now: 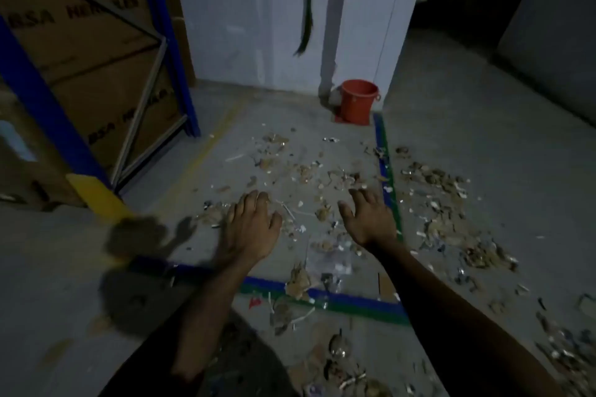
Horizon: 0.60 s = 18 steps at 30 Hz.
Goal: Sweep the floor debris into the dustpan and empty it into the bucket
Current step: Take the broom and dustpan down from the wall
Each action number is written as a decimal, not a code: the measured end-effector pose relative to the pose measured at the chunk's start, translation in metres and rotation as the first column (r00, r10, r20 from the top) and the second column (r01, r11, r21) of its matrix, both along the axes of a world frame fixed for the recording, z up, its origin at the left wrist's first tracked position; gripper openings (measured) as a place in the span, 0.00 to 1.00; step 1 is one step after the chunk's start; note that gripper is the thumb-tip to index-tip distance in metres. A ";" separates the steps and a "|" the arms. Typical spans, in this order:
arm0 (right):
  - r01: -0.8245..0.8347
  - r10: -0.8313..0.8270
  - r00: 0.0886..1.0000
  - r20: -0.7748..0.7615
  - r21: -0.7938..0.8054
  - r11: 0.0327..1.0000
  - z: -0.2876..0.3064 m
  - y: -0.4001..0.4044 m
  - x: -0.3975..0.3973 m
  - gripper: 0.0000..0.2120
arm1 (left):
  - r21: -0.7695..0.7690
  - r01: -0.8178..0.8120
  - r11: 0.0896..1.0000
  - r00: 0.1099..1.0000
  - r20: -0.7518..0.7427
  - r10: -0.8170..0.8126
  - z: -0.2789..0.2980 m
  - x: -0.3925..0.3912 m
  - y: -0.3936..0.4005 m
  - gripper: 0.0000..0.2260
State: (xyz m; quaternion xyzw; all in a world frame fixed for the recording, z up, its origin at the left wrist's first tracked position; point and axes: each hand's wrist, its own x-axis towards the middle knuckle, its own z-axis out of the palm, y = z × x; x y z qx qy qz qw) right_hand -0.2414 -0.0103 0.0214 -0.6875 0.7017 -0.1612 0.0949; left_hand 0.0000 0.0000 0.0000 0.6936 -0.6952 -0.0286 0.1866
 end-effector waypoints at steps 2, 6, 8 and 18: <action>0.026 -0.025 1.000 -0.007 0.062 0.998 -0.014 0.007 0.008 0.28 | 0.053 -0.004 0.999 1.000 0.000 0.004 -0.010 0.009 0.006 0.25; 0.060 -0.054 0.998 -0.038 0.178 0.982 -0.053 0.019 0.022 0.29 | 0.136 0.030 0.990 0.999 0.012 -0.032 -0.039 0.028 0.016 0.25; 0.060 -0.053 0.998 -0.038 0.233 0.971 -0.063 0.018 0.028 0.29 | 0.168 0.030 0.985 0.999 0.022 -0.034 -0.047 0.034 0.013 0.25; 0.068 -0.061 0.998 -0.032 0.328 0.942 -0.113 -0.079 0.024 0.27 | 0.267 0.061 0.962 0.997 0.023 -0.069 -0.079 0.017 -0.092 0.27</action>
